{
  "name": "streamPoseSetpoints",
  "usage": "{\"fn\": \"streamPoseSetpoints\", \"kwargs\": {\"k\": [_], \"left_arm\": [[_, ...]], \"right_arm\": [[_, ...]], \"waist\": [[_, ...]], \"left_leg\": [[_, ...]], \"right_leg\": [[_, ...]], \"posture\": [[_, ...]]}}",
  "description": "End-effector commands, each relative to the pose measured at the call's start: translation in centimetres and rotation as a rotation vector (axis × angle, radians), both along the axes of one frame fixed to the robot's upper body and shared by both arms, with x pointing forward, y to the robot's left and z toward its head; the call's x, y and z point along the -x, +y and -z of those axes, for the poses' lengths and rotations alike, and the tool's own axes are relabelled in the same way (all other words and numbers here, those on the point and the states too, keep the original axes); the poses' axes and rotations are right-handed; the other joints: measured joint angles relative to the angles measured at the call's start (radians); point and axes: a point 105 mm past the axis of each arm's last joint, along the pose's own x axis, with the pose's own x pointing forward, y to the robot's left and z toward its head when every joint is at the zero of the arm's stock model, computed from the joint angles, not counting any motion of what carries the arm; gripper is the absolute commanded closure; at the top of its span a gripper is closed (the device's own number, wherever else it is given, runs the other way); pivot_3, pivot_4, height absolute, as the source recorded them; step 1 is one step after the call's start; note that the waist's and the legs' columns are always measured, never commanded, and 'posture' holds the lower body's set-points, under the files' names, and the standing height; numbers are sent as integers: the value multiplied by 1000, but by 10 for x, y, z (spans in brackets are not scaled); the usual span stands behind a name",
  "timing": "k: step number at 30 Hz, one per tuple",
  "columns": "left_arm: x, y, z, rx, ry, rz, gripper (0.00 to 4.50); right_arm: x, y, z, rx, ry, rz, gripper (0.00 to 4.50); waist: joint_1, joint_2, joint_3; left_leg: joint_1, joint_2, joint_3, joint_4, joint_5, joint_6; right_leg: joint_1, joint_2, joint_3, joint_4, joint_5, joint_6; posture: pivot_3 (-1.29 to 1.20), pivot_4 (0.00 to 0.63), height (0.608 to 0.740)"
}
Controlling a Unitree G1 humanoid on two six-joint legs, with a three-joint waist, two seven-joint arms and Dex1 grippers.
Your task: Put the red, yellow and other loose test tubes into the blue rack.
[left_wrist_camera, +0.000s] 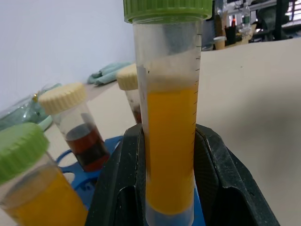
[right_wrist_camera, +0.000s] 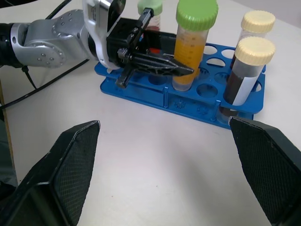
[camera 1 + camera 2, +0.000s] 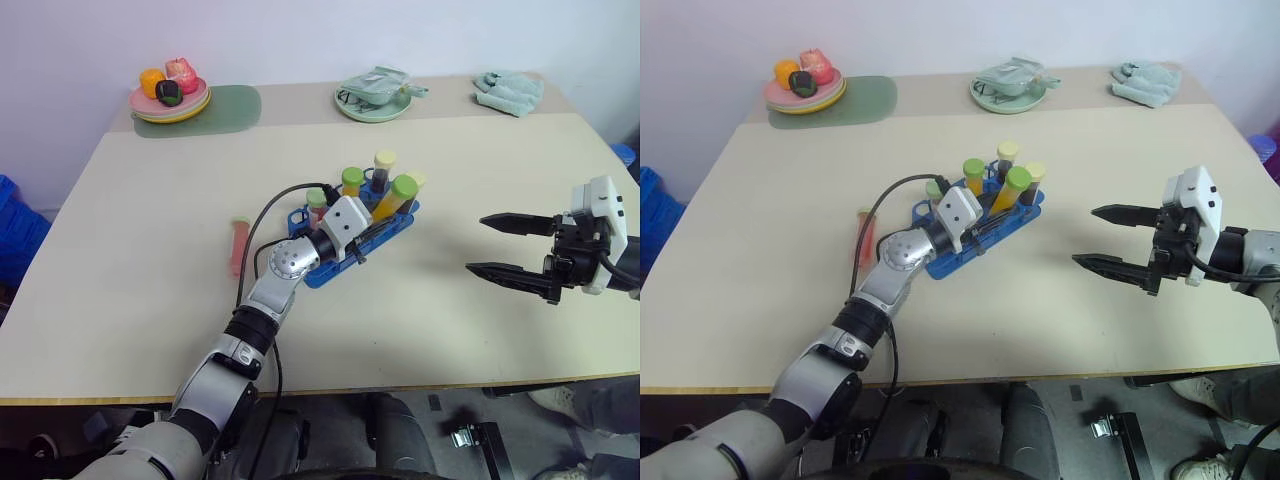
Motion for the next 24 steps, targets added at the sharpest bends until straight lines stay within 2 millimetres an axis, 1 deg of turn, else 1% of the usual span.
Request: {"fn": "streamPoseSetpoints", "kwargs": {"k": [1,10,12,13,14,17,18,24], "left_arm": [[5,-3,-3,47,19,33,3695],[3,1,1,86,104,45,3695],[4,2,-2,123,137,68,2663],[4,3,-4,139,148,72,2237],[4,4,-5,146,152,74,1687],[6,6,-8,145,140,78,225],[7,6,-7,144,141,80,94],[21,6,-19,138,109,133,94]], "right_arm": [[3,4,-16,25,-63,-20,0],[2,5,-16,37,-74,-23,0],[1,6,-17,36,-82,-23,0],[0,6,-17,35,-83,-23,0],[0,6,-17,34,-83,-23,0],[-1,6,-16,33,-83,-22,0],[-1,6,-16,33,-83,-22,0],[-4,6,-15,31,-87,-26,0]], "waist": [[1,0,0],[0,0,0],[-1,0,0],[-1,0,0],[-1,0,0],[0,0,0],[0,0,0],[-1,0,0]], "left_leg": [[0,0,0,0,0,0],[0,0,0,0,0,0],[0,0,0,0,0,0],[0,0,0,0,0,0],[0,0,0,0,0,0],[0,0,0,0,0,0],[0,0,0,0,0,0],[0,0,0,0,0,0]], "right_leg": [[0,0,0,0,0,0],[0,0,0,-1,0,0],[0,0,0,-1,0,0],[0,0,0,-1,0,0],[0,0,0,-1,0,0],[0,0,0,-1,0,0],[0,0,0,-1,0,0],[0,0,0,-1,0,0]], "posture": [[0,150,740],[0,150,740],[0,150,740],[0,150,740],[0,150,740],[0,150,740],[0,150,740],[0,150,740]]}}
